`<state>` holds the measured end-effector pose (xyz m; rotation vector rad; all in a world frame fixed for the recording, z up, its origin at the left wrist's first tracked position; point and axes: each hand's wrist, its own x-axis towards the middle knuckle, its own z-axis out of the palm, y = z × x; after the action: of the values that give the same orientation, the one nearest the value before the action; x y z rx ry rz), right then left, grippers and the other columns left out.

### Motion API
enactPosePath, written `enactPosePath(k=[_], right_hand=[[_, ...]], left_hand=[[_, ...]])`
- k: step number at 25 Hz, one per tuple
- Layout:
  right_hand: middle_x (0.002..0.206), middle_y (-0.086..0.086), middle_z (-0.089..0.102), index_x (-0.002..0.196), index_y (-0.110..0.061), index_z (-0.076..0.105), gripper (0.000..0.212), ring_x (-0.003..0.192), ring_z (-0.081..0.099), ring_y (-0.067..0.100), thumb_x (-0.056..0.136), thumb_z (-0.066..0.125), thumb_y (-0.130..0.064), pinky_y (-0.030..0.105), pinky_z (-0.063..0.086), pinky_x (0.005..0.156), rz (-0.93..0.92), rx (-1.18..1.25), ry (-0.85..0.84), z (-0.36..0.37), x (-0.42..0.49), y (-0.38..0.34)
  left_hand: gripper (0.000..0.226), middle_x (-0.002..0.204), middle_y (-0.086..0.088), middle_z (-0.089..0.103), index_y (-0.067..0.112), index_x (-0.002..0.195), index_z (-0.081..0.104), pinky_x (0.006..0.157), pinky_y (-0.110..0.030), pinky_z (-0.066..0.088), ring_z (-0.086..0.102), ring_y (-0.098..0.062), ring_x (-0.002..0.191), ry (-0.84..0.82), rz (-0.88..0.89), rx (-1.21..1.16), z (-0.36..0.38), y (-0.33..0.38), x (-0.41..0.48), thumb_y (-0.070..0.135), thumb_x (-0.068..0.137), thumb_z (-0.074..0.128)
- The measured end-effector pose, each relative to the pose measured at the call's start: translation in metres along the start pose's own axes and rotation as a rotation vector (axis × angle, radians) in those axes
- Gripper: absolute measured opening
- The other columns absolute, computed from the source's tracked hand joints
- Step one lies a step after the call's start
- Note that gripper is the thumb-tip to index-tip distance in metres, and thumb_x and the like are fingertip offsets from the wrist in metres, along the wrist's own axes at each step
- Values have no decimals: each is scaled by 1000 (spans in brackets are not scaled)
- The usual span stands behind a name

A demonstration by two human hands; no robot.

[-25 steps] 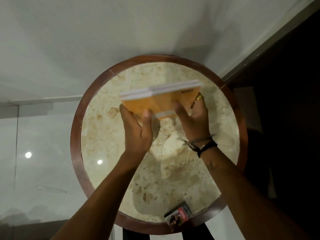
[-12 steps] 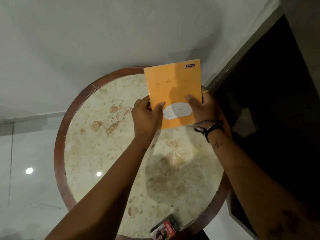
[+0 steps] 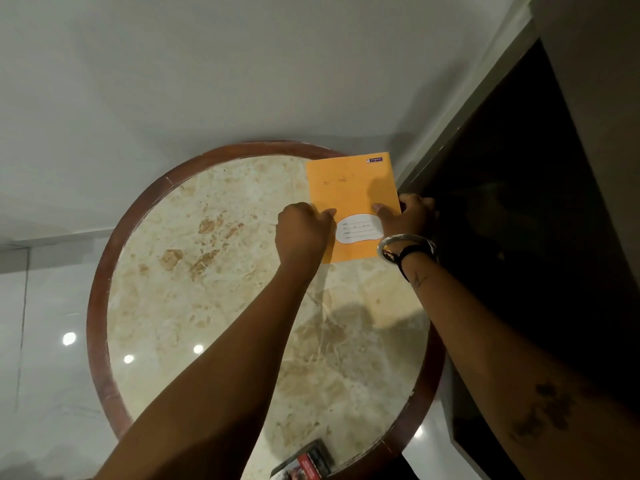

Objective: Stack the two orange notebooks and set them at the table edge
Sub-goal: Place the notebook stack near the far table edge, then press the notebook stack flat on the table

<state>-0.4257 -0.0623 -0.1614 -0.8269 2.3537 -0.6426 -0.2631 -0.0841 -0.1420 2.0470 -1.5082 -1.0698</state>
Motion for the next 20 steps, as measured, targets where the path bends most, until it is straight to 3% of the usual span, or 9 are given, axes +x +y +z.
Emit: enactPosePath(k=[2, 3, 5, 7, 9, 11, 13, 17, 20], right_hand=[[135, 21, 44, 123, -1, 59, 55, 123, 45, 39, 84, 71, -38, 47, 44, 98, -99, 34, 86, -12, -15, 1], [131, 23, 47, 124, 1, 59, 57, 122, 47, 39, 85, 71, -39, 47, 44, 99, -172, 61, 108, -20, -30, 5], [116, 24, 55, 119, 2, 64, 58, 111, 55, 39, 86, 67, -46, 43, 48, 94, -426, 100, 17, -33, -78, 26], [108, 23, 63, 113, -2, 69, 67, 103, 61, 41, 84, 59, -61, 46, 52, 90, -795, -72, -186, -41, -142, 64], [115, 19, 65, 124, -15, 65, 80, 108, 61, 39, 72, 59, -76, 52, 51, 90, -1015, -333, -477, -40, -202, 104], [127, 12, 60, 139, -28, 50, 100, 116, 58, 34, 57, 59, -86, 49, 50, 91, -1018, -556, -704, -29, -243, 130], [132, 8, 57, 141, -32, 47, 107, 119, 57, 32, 50, 58, -87, 47, 48, 91, -1022, -680, -805, -17, -262, 139], [108, 3, 65, 95, -27, 69, 57, 95, 64, 27, 53, 72, -66, 43, 56, 75, -1204, -641, -827, -1, -270, 123], [97, 2, 64, 79, -19, 70, 43, 87, 62, 25, 61, 73, -58, 40, 54, 73, -1187, -594, -724, 10, -272, 108]], left_hand=[[46, 87, -11, 68, 6, 80, 69, 63, -35, 47, 64, -28, 74, 82, 84, 70, -17, -10, -17, 49, 96, 64], [49, 114, -17, 70, 5, 101, 74, 78, -39, 52, 68, -35, 98, 176, 143, 193, -29, -24, -24, 52, 97, 60], [65, 152, -25, 50, 5, 135, 66, 107, -46, 42, 53, -42, 135, 317, 264, 420, -65, -65, -38, 58, 97, 57], [85, 168, -25, 27, 10, 156, 45, 122, -56, 22, 31, -44, 153, 260, 315, 583, -105, -118, -49, 70, 96, 49], [99, 174, -21, 7, 17, 167, 18, 124, -64, 9, 12, -41, 160, 90, 274, 709, -137, -171, -60, 80, 93, 39], [105, 175, -19, -1, 21, 168, 3, 125, -66, 5, 4, -40, 161, -15, 253, 773, -152, -209, -68, 84, 91, 35], [106, 175, -19, -5, 23, 168, 0, 125, -67, 2, 0, -39, 161, -41, 261, 759, -155, -226, -70, 85, 90, 34], [107, 175, -19, -6, 20, 169, 6, 125, -66, 1, -4, -39, 161, -43, 285, 696, -151, -234, -69, 87, 87, 27], [109, 175, -19, -5, 19, 168, 10, 126, -64, 1, -3, -39, 161, -24, 300, 653, -151, -239, -66, 88, 87, 26]])
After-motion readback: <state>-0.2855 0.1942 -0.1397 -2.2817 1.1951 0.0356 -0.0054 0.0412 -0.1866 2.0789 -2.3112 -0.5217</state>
